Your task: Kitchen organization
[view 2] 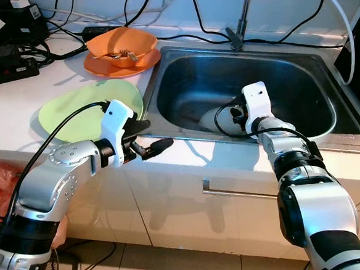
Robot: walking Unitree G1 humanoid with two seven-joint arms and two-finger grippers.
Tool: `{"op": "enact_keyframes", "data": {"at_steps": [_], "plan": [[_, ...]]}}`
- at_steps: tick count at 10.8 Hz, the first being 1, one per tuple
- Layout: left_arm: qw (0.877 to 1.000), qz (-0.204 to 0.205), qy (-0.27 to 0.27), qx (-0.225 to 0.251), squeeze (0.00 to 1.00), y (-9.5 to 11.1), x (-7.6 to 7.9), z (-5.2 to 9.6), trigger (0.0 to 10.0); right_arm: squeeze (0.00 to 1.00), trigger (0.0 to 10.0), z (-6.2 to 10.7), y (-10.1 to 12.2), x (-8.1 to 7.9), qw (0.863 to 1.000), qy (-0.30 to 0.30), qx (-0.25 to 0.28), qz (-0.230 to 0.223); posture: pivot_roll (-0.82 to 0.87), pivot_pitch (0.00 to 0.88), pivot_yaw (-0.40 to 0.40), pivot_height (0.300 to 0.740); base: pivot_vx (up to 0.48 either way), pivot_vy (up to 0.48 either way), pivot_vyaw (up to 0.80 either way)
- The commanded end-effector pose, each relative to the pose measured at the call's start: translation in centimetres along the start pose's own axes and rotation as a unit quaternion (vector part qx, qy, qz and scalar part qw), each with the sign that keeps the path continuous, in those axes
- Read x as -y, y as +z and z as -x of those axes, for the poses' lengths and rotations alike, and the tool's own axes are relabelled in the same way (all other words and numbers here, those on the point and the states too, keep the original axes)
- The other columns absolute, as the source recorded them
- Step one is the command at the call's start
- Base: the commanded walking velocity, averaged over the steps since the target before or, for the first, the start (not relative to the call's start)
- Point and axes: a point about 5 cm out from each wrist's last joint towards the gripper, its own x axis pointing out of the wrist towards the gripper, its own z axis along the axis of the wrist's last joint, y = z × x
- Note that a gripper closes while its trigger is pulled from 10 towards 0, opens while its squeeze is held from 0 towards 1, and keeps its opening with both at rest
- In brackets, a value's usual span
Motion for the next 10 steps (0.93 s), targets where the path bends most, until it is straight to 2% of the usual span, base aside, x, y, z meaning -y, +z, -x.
{"op": "enact_keyframes", "data": {"at_steps": [1, 4, 5, 6, 8, 9, 10], "plan": [[1.000, -0.006, 0.010, 0.005, 0.67, 0.4, -0.3, 0.0, 10.0, 1.00, 10.0, 0.3, -3.1, -0.6, 0.998, 0.012, -0.053, -0.017, 0.18, 0.045, -0.024, 0.740, 0.000, 0.000, 0.00], [0.997, -0.018, 0.060, 0.046, 0.70, 1.3, -1.2, 0.1, 10.0, 1.00, 10.0, 0.1, -1.5, -0.2, 1.000, -0.009, 0.003, -0.025, 0.17, 0.043, -0.030, 0.740, 0.000, 0.000, 0.00], [0.986, -0.010, 0.121, 0.115, 1.00, 2.8, -2.2, 0.8, 10.0, 1.00, 10.0, -0.2, 0.7, -1.2, 0.994, 0.010, 0.073, -0.077, 0.17, 0.042, -0.039, 0.740, 0.000, 0.000, 0.00], [0.975, -0.009, 0.164, 0.152, 1.00, 3.5, -2.9, 1.5, 10.0, 1.00, 10.0, -0.4, 2.1, -2.5, 0.985, 0.046, 0.115, -0.117, 0.17, 0.042, -0.039, 0.740, 0.000, 0.000, 0.00], [0.970, -0.010, 0.178, 0.162, 1.00, 3.7, -3.1, 1.7, 10.0, 1.00, 10.0, -0.5, 2.5, -3.0, 0.982, 0.060, 0.126, -0.130, 0.17, 0.042, -0.039, 0.740, 0.000, 0.000, 0.00], [0.947, -0.014, 0.260, 0.188, 1.00, 3.9, -4.7, 2.9, 10.0, 1.00, 10.0, 0.0, 3.5, -4.4, 0.968, 0.123, 0.163, -0.148, 0.15, 0.034, -0.043, 0.740, 0.000, 0.000, 0.00], [0.915, -0.015, 0.342, 0.213, 0.71, 3.8, -6.3, 4.7, 10.0, 1.00, 10.0, 1.3, 4.0, -5.9, 0.954, 0.173, 0.203, -0.140, 0.15, 0.032, -0.044, 0.740, 0.000, 0.000, 0.00]]}}
